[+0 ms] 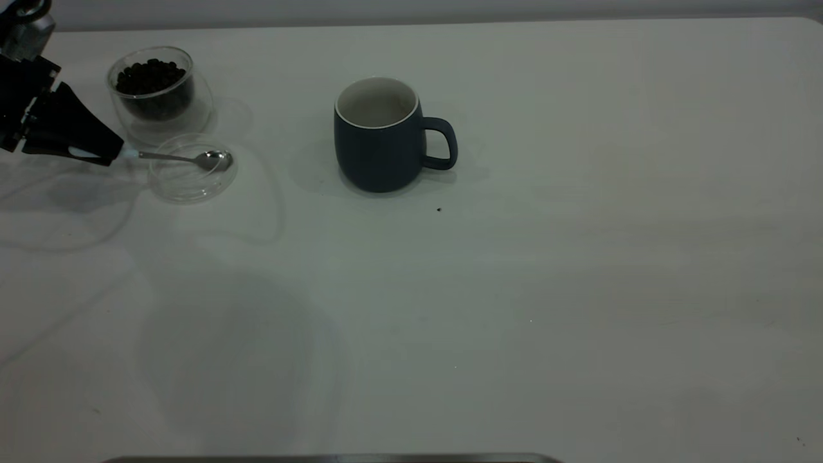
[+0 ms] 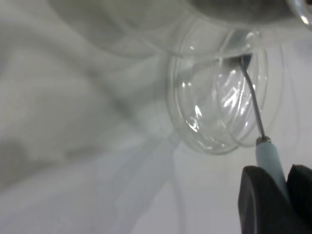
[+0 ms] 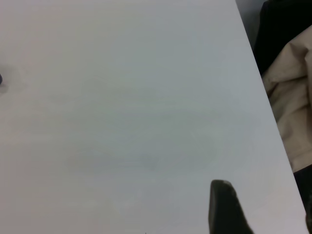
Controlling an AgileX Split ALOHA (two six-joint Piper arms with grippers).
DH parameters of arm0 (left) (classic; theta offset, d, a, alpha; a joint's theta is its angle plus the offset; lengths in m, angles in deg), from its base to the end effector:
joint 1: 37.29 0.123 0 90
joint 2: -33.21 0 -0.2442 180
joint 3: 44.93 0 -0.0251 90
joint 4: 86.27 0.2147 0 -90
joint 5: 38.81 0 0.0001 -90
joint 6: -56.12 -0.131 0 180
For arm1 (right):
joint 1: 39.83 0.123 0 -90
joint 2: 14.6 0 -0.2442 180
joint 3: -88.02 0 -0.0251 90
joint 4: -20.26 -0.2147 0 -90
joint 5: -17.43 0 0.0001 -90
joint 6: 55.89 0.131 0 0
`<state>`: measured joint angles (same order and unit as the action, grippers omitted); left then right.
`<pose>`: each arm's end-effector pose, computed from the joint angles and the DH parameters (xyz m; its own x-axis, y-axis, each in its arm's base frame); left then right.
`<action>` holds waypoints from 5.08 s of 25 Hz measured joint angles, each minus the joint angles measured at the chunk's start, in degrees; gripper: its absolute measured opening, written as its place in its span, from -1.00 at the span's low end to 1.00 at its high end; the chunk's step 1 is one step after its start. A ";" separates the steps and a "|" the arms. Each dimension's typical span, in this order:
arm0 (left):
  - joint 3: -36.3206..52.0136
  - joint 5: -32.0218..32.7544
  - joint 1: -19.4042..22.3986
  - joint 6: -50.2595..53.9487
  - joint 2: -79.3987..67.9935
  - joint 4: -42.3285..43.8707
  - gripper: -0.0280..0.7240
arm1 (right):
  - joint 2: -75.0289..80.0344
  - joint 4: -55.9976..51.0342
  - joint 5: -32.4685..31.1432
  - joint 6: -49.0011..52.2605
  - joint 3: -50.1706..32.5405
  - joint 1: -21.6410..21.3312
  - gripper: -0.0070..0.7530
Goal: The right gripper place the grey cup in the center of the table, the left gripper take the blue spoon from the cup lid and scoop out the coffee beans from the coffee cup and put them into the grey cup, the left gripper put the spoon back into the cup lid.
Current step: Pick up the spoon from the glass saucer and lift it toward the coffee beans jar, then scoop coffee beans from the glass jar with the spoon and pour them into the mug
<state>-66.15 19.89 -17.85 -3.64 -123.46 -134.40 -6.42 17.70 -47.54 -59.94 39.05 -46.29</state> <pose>0.3928 0.0502 -0.0166 -0.9614 0.0655 -0.2672 0.2145 0.7866 -0.5790 0.0362 0.0012 0.2257 -0.5313 0.0081 -0.8471 0.0509 0.9985 -0.0224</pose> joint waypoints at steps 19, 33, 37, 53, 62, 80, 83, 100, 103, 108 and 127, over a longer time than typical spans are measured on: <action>0.00 7.94 4.91 5.50 4.58 1.83 -0.58 | 0.00 0.01 0.00 -0.04 0.00 0.00 -0.02; 0.00 8.09 4.04 11.31 11.76 -1.81 -0.58 | 0.00 0.01 0.00 0.01 0.00 0.00 -0.02; 0.00 8.09 3.04 11.35 12.14 -2.19 -0.58 | 0.00 0.01 0.00 0.01 0.00 0.00 -0.02; 0.00 6.35 4.36 6.39 12.04 -8.57 -0.59 | 0.00 0.06 0.00 0.01 0.00 0.00 -0.02; 0.00 2.42 5.38 7.93 8.96 -6.59 -0.59 | 0.00 0.06 0.00 0.01 0.00 0.00 -0.02; 0.00 1.24 5.52 9.11 3.33 -10.77 -0.59 | 0.00 0.06 0.00 0.01 0.00 0.00 -0.02; 0.00 1.30 5.52 9.11 3.27 -11.19 -0.59 | 0.00 0.06 0.00 0.01 0.00 0.00 -0.02; 0.00 4.65 5.52 11.33 -0.04 -18.22 -0.59 | 0.00 0.06 0.00 0.01 0.00 0.00 -0.02; 0.00 5.00 5.52 10.92 -0.58 -19.11 -0.59 | 0.00 0.06 0.00 0.01 0.00 0.00 -0.02; 0.00 4.95 5.52 10.86 -0.58 -19.76 -0.59 | 0.00 0.06 0.00 0.01 0.00 0.00 -0.02; 0.00 7.47 9.04 10.14 -0.58 -20.85 -0.59 | 0.00 0.06 0.00 0.01 0.00 0.00 -0.02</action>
<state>-66.15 27.35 -8.81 6.49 -124.04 -155.24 -6.42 17.76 -47.54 -59.92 39.05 -46.29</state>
